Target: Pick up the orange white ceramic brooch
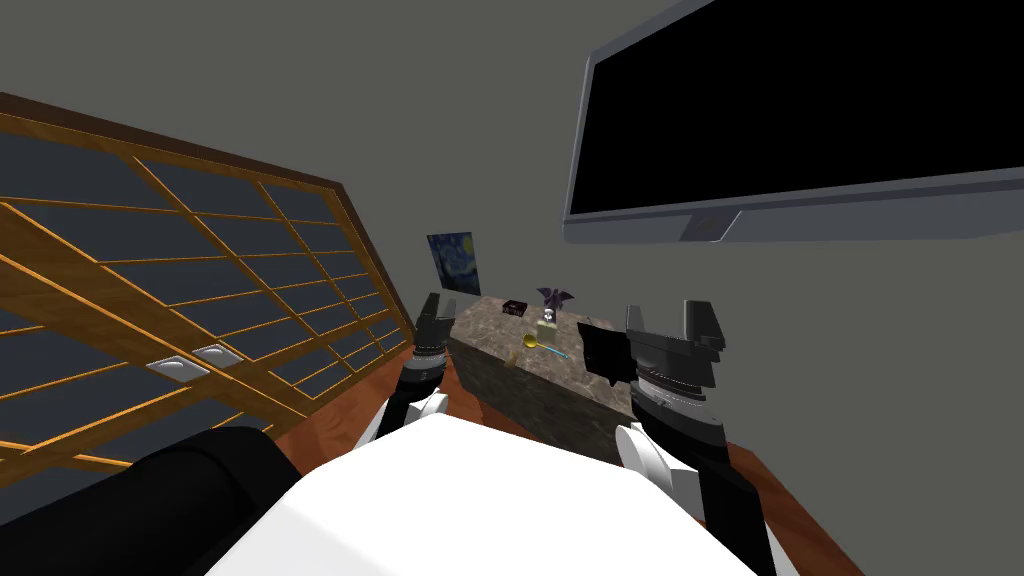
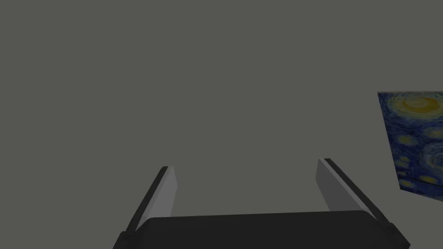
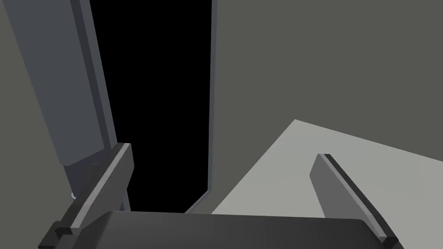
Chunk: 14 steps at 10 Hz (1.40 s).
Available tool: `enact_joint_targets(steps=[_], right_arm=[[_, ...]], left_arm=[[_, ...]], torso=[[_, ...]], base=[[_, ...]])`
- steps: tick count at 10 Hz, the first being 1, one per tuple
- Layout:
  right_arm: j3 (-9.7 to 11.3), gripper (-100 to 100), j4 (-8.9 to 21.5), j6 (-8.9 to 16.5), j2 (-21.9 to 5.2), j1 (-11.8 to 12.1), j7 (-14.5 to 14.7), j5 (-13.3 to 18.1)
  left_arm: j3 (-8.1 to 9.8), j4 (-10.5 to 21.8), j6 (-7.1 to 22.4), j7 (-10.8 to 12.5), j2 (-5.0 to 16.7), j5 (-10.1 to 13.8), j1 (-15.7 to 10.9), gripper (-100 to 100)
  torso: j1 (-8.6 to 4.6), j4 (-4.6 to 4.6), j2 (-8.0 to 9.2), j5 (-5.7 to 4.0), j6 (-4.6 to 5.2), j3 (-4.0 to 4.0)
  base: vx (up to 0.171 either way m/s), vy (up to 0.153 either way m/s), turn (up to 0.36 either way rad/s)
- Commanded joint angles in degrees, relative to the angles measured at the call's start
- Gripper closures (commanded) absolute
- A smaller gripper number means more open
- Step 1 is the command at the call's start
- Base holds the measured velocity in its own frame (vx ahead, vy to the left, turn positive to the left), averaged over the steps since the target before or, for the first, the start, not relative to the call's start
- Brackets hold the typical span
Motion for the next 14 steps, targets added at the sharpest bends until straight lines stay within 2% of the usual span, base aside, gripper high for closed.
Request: enact_joint_targets(steps=[1, 3, 6, 7, 8, 9, 11, 12, 13, 14], right_arm=[[0.0, 0, 0.0, 0.0, 0.0, 0.0, 0.0, 0.0], [0.0, 0, 0.0, 0.0, 0.0, -0.01, 0.0, 0.0], [0.0, 0, 0.0, 0.0, 0.0, -0.01, 0.0, 0.0], [0.0, 0, 0.0, 0.0, 0.0, -0.01, 0.0, 0.0], [0.0, 0, 0.0, 0.0, 0.0, 0.0, 0.0, 0.0], [0.0, 0, 0.0, 0.0, 0.0, -0.01, 0.0, 0.0], [0.0, 0, 0.0, 0.0, 0.0, -0.01, 0.0, 0.0], [0.0, 0, 0.0, 0.0, 0.0, -0.01, 0.0, 0.0], [0.0, 0, 0.0, 0.0, 0.0, 0.0, 0.0, 0.0], [0.0, 0, 0.0, 0.0, 0.0, -0.01, 0.0, 0.0]], left_arm=[[-0.49, 1.1, -0.22, 1.04, 2.57, 0.61, 1.71, -100], [-1.18, 2.69, -0.51, 2.55, 5.75, 1.5, 4.19, -100], [-2.62, 6.09, -1.03, 5.78, 11.18, 3.38, 9.47, -100], [-2.62, 6.09, -1.03, 5.78, 12.16, 3.38, 9.47, -100], [-3.17, 7.43, -1.2, 7.06, 14.18, 4.12, 11.55, -100], [-3.17, 7.43, -1.2, 7.06, 14.69, 4.12, 11.55, -100], [-4.36, 10.36, -1.52, 9.84, 18.91, 5.71, 15.39, -100], [-4.36, 10.36, -1.52, 9.84, 20.21, 5.71, 16.09, -100], [-4.98, 11.94, -1.65, 11.31, 22.38, 6.54, 18.51, -100], [-4.98, 11.94, -1.65, 11.31, 23.18, 6.54, 18.51, -100]], torso=[[0.0, 0.0, 0.0, 0.0, 0.0, 0.0], [-0.04, 0.03, 0.15, -0.01, 0.01, 0.08], [-0.06, 0.05, 0.24, -0.01, 0.02, 0.14], [-0.05, 0.06, 0.26, -0.01, 0.01, 0.15], [-0.03, 0.06, 0.22, -0.01, 0.0, 0.13], [-0.06, 0.04, 0.19, -0.01, 0.02, 0.11], [-0.03, 0.03, 0.14, -0.01, 0.02, 0.08], [-0.08, 0.05, 0.22, -0.02, 0.01, 0.13], [-0.05, 0.05, 0.21, -0.01, -0.01, 0.13], [-0.07, 0.05, 0.21, -0.02, 0.01, 0.12]], base=[[-0.02, -0.011, -0.114], [-0.046, -0.013, -0.126], [-0.056, -0.021, -0.173], [-0.05, -0.016, -0.053], [-0.039, -0.026, -0.182], [-0.026, -0.013, -0.063], [-0.042, -0.027, -0.209], [-0.049, -0.025, -0.078], [-0.041, -0.032, -0.189], [-0.038, -0.025, -0.091]])
